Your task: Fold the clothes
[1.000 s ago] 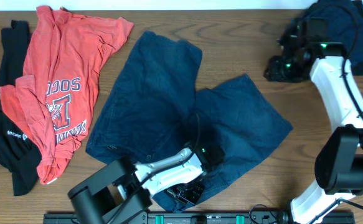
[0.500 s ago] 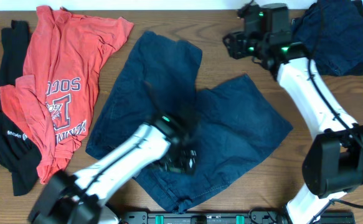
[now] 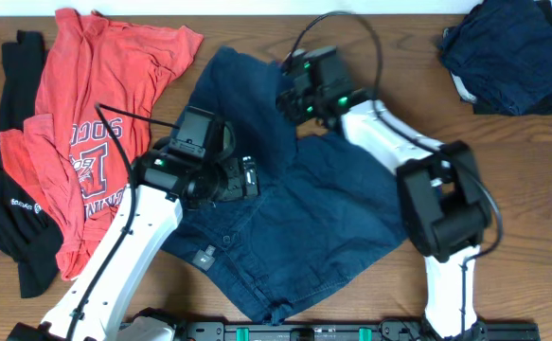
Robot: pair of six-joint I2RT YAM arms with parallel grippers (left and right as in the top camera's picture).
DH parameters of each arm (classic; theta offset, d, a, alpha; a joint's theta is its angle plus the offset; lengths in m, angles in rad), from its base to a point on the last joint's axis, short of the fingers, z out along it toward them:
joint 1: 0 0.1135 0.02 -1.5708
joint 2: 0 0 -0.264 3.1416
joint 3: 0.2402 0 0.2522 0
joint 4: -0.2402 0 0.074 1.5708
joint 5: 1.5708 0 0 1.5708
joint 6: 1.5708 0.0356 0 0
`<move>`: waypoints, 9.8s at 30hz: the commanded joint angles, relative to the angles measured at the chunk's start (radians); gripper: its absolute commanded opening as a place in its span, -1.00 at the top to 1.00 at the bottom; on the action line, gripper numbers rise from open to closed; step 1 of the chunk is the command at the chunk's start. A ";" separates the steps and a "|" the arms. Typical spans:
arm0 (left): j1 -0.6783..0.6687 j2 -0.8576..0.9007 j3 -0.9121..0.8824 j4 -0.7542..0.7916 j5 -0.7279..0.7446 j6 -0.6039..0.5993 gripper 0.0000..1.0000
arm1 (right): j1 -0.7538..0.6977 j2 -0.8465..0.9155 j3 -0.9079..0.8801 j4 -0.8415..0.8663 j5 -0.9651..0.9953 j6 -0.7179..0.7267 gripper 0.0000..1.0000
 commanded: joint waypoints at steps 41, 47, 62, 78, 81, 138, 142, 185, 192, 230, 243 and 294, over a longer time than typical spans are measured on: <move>0.004 0.151 -0.016 0.054 -0.166 0.046 -0.96 | -0.055 0.145 0.006 0.111 0.287 0.021 -0.15; 0.004 0.151 -0.016 0.057 -0.166 0.045 -0.96 | -0.050 0.151 0.006 0.120 0.229 0.021 -0.20; 0.004 0.151 -0.016 0.084 -0.192 0.046 -0.96 | -0.061 0.160 0.006 0.060 0.264 0.073 0.90; 0.003 0.193 -0.016 0.178 -0.191 0.046 -0.96 | -0.385 0.063 0.011 -0.291 0.349 0.227 0.98; 0.003 0.216 -0.016 0.200 -0.191 0.045 -0.96 | -0.467 0.051 0.011 -0.368 0.181 0.238 0.98; 0.168 0.977 0.180 1.226 -0.210 0.345 -0.68 | -0.472 -0.358 0.011 -0.441 0.058 0.013 -0.13; 0.168 1.044 0.360 1.128 -0.209 0.338 -0.68 | -0.470 -0.358 0.011 -0.434 0.058 0.013 -0.17; 0.023 0.547 0.416 -0.412 -0.060 0.147 -0.78 | -0.478 -0.525 0.001 -1.071 -0.076 -0.001 -0.55; -0.065 0.513 0.224 -0.338 -0.084 -0.030 -0.77 | -0.478 -0.525 -0.106 -1.100 -0.057 0.002 -0.43; -0.077 0.199 -0.310 0.234 -0.077 -0.010 0.23 | -0.478 -0.879 -0.332 -1.124 0.099 0.132 -0.04; -0.046 0.198 -0.322 0.306 -0.087 0.011 0.88 | -0.451 -0.884 -0.555 -1.135 0.021 0.285 0.07; 0.090 0.198 -0.322 0.311 -0.086 0.021 0.88 | -0.027 -0.847 -0.959 -0.818 0.146 1.021 -0.26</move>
